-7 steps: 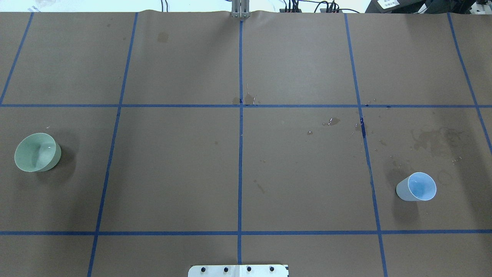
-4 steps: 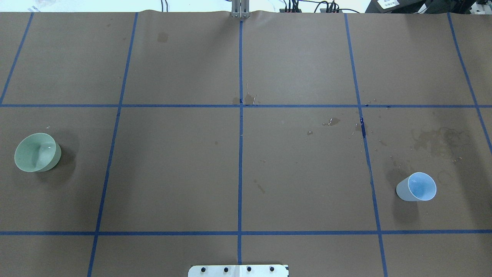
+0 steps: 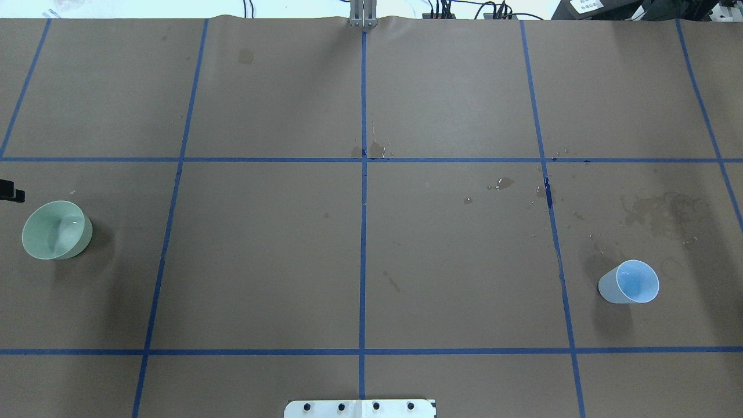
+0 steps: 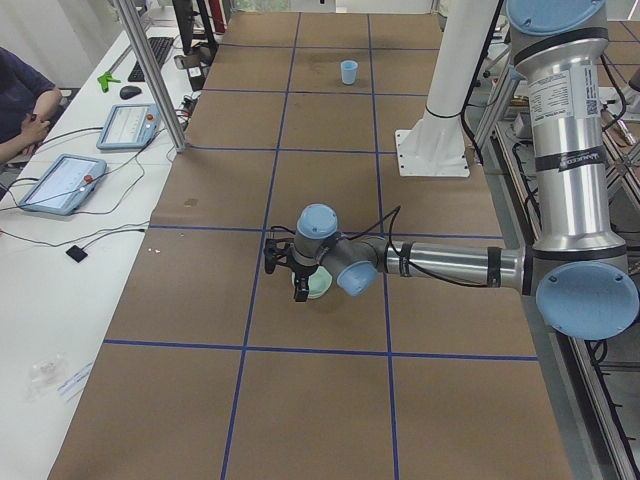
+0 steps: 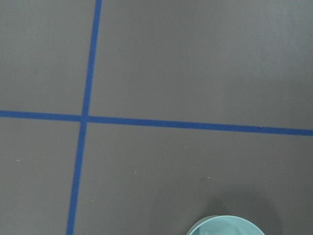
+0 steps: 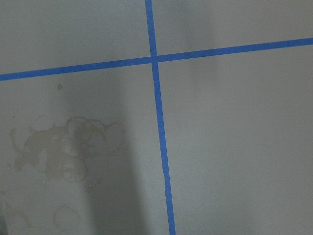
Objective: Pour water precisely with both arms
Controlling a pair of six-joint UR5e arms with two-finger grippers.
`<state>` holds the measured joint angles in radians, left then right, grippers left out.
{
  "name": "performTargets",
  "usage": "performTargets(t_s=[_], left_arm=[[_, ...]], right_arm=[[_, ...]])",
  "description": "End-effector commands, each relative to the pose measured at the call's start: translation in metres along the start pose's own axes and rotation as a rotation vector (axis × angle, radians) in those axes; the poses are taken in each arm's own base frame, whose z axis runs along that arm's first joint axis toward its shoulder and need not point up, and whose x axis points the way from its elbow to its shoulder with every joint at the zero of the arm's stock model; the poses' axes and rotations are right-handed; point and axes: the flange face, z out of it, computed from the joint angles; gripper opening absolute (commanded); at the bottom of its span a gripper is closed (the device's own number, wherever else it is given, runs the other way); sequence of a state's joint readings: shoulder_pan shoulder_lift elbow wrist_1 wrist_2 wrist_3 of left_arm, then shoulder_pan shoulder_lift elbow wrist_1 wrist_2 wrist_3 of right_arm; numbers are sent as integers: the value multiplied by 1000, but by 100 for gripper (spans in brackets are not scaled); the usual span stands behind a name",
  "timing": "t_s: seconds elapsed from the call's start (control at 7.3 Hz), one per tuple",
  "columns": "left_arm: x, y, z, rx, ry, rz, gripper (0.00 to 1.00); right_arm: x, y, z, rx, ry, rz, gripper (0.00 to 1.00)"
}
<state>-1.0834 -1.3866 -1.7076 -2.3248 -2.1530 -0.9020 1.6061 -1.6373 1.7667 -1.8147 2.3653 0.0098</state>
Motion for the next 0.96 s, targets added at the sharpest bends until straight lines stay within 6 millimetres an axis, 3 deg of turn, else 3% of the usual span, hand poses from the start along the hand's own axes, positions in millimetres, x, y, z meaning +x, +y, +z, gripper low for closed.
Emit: performTargets(t_s=[0.0, 0.41, 0.69, 0.82], left_arm=[[-11, 20, 41, -6, -25, 9, 100], [-4, 34, 62, -53, -28, 36, 99], [1, 39, 67, -68, -26, 19, 59], [1, 40, 68, -70, -26, 19, 15]], right_arm=[[0, 0, 0, 0, 3, 0, 100], [0, -1, -1, 2, 4, -2, 100], [-1, -1, -2, 4, 6, -3, 100], [-2, -2, -2, 5, 7, -4, 100]])
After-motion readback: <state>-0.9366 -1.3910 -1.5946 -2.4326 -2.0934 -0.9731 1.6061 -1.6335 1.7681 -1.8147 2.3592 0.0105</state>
